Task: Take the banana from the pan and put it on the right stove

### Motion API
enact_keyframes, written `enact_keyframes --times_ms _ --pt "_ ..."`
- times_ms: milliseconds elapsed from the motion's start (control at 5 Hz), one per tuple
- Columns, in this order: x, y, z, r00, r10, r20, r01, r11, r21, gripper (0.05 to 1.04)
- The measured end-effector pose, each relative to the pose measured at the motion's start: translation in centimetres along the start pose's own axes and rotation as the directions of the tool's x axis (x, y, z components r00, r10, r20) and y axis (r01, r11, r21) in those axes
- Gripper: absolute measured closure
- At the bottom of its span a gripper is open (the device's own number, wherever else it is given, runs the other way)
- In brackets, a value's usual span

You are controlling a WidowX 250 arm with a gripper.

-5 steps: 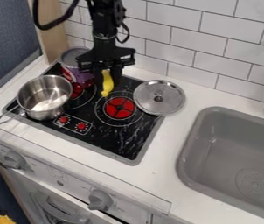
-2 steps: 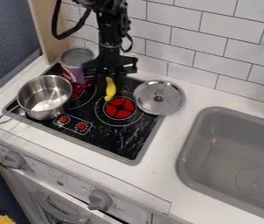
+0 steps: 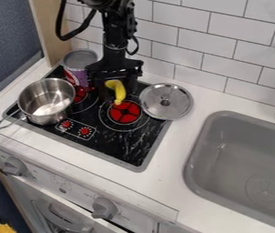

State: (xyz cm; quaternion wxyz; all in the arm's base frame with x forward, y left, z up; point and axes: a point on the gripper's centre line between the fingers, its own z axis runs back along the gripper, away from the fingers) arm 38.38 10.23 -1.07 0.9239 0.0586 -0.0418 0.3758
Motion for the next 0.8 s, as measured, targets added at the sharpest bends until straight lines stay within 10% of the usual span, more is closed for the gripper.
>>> enact_keyframes --times_ms 800 --pt "1.8 1.2 7.8 0.993 0.1 0.06 -0.091 0.987 -0.136 0.083"
